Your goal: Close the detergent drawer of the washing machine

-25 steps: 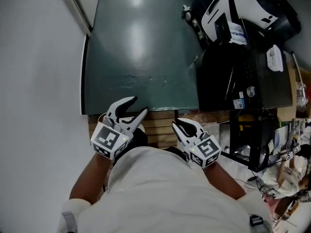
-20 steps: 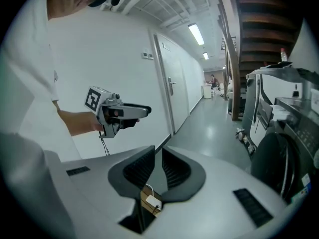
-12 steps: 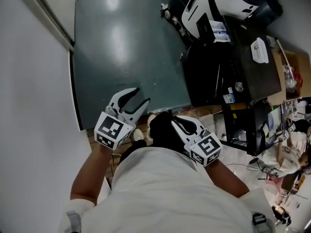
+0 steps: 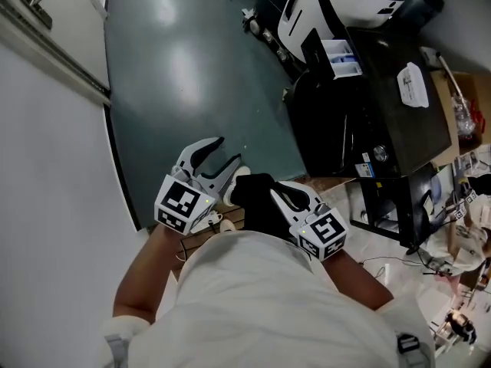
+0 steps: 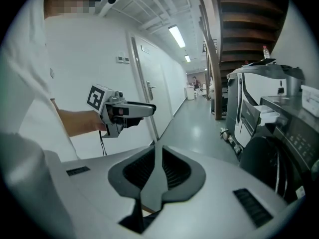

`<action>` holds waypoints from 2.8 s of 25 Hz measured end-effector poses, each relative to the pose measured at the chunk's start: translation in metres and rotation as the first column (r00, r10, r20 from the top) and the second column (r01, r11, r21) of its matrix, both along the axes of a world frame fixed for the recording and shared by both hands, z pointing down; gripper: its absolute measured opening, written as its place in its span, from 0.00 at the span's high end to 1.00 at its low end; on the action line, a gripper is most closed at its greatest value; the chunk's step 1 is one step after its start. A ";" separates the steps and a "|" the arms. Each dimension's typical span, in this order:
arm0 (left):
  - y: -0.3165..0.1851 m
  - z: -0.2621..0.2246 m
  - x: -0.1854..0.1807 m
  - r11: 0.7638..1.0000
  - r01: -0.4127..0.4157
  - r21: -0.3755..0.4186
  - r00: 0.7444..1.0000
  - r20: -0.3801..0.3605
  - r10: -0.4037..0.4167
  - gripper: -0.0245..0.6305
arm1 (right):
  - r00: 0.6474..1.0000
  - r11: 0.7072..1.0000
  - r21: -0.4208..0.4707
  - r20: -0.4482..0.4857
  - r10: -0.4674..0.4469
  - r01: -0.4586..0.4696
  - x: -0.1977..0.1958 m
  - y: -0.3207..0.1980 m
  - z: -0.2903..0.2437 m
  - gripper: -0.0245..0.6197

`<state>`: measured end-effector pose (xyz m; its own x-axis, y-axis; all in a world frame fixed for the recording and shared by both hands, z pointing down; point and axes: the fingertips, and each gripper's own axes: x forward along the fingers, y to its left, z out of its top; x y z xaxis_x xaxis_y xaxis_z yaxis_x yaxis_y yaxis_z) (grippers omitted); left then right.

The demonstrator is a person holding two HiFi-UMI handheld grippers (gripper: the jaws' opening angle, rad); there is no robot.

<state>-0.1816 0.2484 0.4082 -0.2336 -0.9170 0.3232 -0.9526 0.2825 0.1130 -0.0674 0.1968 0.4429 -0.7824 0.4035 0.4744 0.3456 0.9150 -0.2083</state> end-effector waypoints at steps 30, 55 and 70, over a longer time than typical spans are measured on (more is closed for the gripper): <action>-0.289 0.013 -0.132 0.885 -0.435 -0.164 0.898 -0.004 0.441 0.66 | 0.819 0.818 -0.055 -0.052 0.571 -0.573 -0.090 -0.234 -0.075 0.89; -0.398 0.082 -0.187 0.805 -0.530 -0.268 0.833 0.012 0.553 0.66 | 0.629 0.636 -0.004 -0.145 0.763 -0.772 -0.125 -0.309 -0.079 0.89; -0.413 0.093 -0.186 0.788 -0.548 -0.282 0.818 0.019 0.575 0.65 | 0.563 0.572 0.000 -0.172 0.808 -0.820 -0.131 -0.325 -0.077 0.89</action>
<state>-0.3672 -0.1643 0.5011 0.2541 -0.7854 0.5645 -0.9537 -0.3006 0.0111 -0.1979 -0.1279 0.3663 -0.7247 -0.3347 0.6023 -0.5767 0.7730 -0.2643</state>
